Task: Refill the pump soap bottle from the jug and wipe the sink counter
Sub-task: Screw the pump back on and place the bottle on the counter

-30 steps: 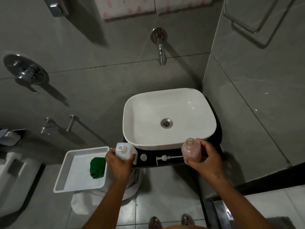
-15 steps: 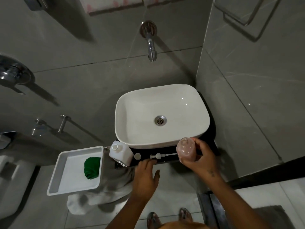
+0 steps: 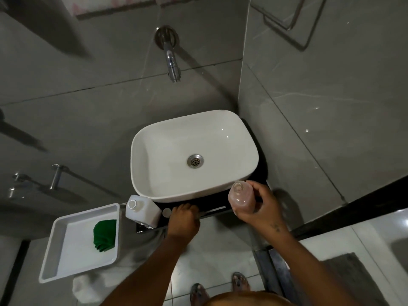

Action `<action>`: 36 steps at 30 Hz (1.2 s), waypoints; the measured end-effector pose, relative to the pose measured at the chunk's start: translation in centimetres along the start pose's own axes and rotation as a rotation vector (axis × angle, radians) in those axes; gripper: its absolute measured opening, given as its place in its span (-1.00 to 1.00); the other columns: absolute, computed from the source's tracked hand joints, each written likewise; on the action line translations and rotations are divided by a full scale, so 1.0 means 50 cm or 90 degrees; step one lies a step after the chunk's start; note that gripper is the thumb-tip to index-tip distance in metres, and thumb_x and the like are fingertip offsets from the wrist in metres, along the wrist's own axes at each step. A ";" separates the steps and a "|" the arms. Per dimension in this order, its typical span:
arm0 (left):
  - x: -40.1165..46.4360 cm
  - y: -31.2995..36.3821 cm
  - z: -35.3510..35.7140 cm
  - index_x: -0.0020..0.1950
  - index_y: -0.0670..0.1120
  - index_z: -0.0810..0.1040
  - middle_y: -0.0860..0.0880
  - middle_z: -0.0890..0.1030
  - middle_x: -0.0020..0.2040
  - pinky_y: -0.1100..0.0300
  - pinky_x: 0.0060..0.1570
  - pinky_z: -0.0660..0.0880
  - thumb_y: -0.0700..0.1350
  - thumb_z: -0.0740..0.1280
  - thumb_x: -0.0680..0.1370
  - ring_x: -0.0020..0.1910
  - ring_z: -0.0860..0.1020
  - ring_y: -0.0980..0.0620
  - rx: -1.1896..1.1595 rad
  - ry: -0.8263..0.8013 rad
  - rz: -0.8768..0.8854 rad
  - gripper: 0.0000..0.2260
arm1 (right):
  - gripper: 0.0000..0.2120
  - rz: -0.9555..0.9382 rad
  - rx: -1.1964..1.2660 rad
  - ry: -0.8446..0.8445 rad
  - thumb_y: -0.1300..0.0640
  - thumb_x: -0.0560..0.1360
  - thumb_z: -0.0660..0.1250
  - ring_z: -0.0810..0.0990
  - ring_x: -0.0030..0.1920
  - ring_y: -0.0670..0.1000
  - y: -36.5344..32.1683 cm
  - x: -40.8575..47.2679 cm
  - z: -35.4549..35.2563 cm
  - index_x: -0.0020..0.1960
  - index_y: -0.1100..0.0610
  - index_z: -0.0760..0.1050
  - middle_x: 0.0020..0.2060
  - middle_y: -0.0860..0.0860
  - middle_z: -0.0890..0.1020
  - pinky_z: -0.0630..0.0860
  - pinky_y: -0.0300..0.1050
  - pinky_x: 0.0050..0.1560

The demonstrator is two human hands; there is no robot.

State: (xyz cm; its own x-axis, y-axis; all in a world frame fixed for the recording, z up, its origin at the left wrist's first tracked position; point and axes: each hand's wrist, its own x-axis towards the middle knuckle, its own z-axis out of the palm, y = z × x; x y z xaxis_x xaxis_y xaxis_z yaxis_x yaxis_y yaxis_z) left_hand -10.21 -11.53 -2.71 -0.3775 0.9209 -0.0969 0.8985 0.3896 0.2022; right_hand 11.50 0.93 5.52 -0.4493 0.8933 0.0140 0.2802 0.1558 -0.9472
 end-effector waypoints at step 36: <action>0.014 0.172 -0.387 0.12 -0.03 0.70 0.15 0.66 -0.14 0.55 -0.19 0.38 -0.14 0.55 0.37 -0.22 0.55 0.32 -0.306 0.000 0.140 -0.67 | -0.30 0.024 0.052 -0.045 0.00 0.15 0.65 0.62 0.07 -0.15 -0.065 -0.045 0.061 0.23 -0.13 0.47 0.10 -0.13 0.62 0.58 -0.27 -0.04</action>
State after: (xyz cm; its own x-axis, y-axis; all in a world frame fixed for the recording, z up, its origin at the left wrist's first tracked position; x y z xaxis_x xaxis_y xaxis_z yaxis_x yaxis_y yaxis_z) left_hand -7.05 -7.33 17.81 -0.1914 0.9815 -0.0009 0.7522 0.1473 0.6423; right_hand 9.03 -2.89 7.62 -0.4997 0.8651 -0.0427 0.2295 0.0847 -0.9696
